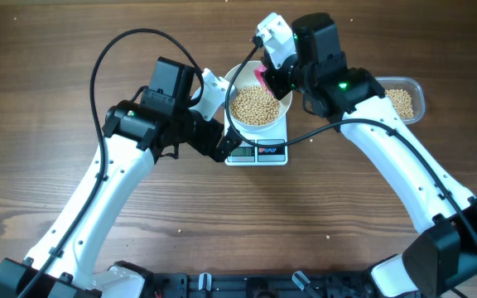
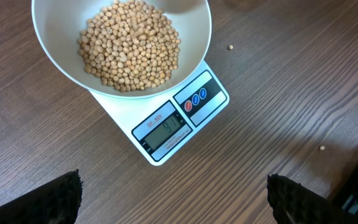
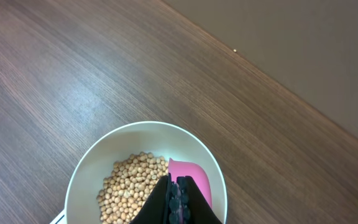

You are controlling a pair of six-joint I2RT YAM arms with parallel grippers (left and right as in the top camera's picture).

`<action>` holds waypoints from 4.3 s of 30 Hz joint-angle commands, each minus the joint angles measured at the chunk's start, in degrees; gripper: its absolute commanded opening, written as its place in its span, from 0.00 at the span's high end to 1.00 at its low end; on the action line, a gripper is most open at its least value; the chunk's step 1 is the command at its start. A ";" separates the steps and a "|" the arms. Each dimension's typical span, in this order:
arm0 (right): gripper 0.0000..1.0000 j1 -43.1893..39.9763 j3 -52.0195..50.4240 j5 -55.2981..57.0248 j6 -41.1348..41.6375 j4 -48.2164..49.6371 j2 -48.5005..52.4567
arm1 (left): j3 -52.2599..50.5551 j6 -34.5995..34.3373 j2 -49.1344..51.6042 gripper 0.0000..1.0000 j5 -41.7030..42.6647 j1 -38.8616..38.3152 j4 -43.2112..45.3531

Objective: Scoop item into bowl and weigh 150g on scale
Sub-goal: 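Tilt the scoop with the right gripper to pour soybeans into bowl, then move the empty scoop with the right gripper back into the tub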

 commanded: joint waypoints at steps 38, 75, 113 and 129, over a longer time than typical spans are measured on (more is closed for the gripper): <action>0.96 -0.72 0.44 -2.36 4.28 0.37 -1.40 | 0.61 0.90 -0.22 0.00 0.87 -0.04 0.07; 0.96 -34.58 0.44 -16.55 40.41 4.79 -1.84 | 0.61 0.90 -0.22 0.00 0.87 -0.04 0.07; 0.96 -28.04 0.44 22.14 12.48 -11.65 -4.63 | 0.61 0.90 -0.22 0.00 0.87 -0.04 0.07; 0.96 -28.04 0.44 22.16 -5.20 -11.04 4.85 | 0.61 0.90 -0.22 0.00 0.87 -0.04 0.09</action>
